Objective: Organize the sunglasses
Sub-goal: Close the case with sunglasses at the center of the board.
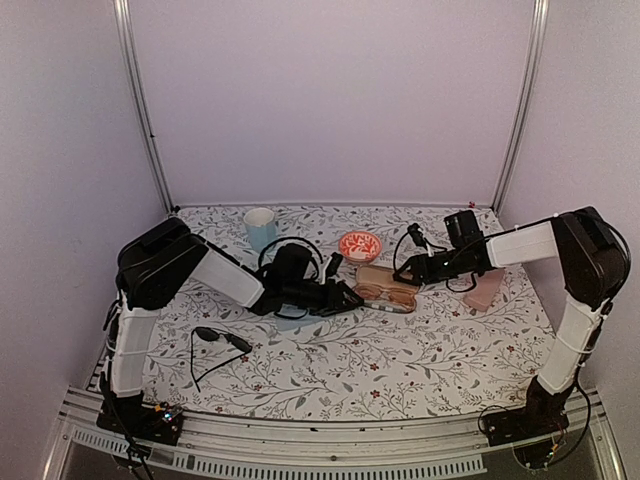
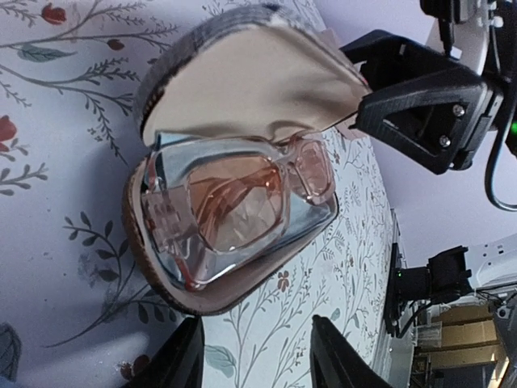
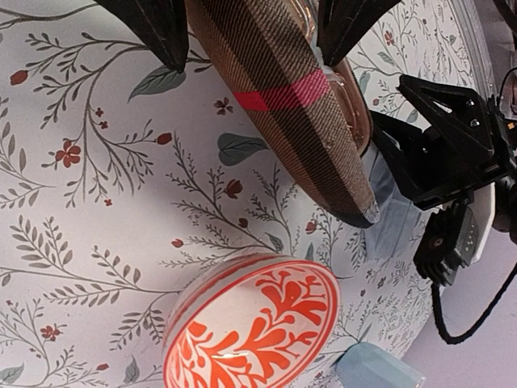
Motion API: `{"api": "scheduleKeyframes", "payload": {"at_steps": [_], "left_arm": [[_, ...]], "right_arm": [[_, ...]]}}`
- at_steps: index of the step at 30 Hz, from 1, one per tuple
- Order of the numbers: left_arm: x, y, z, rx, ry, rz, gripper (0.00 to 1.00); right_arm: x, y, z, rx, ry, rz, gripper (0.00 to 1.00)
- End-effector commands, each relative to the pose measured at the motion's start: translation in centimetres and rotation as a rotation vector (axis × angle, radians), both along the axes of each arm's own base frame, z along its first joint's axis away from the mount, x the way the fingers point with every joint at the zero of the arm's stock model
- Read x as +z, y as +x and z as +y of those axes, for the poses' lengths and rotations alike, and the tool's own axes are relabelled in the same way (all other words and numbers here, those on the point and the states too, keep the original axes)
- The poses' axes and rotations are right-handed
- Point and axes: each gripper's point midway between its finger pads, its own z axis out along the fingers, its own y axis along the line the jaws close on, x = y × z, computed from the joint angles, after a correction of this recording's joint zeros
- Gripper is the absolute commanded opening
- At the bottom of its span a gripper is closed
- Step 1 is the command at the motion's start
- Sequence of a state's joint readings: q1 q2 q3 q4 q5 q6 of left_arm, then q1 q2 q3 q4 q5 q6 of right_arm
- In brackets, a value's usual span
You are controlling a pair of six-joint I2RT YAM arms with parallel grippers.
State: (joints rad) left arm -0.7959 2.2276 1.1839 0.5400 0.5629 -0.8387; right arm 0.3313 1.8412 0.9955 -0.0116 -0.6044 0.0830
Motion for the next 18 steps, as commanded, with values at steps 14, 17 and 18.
{"api": "scheduleKeyframes", "payload": {"at_steps": [14, 17, 18], "left_arm": [[-0.5, -0.4, 0.1, 0.029, -0.027, 0.010, 0.47], [-0.6, -0.4, 0.1, 0.033, -0.030, 0.013, 0.46], [-0.6, -0.5, 0.1, 0.031, -0.031, 0.013, 0.46]], "right_arm": [[2.2, -2.6, 2.4, 0.030, 0.007, -0.057, 0.56], [2.7, -2.9, 2.5, 0.028, 0.008, -0.070, 0.56], [2.8, -3.0, 2.6, 0.026, 0.010, -0.072, 0.56]]}}
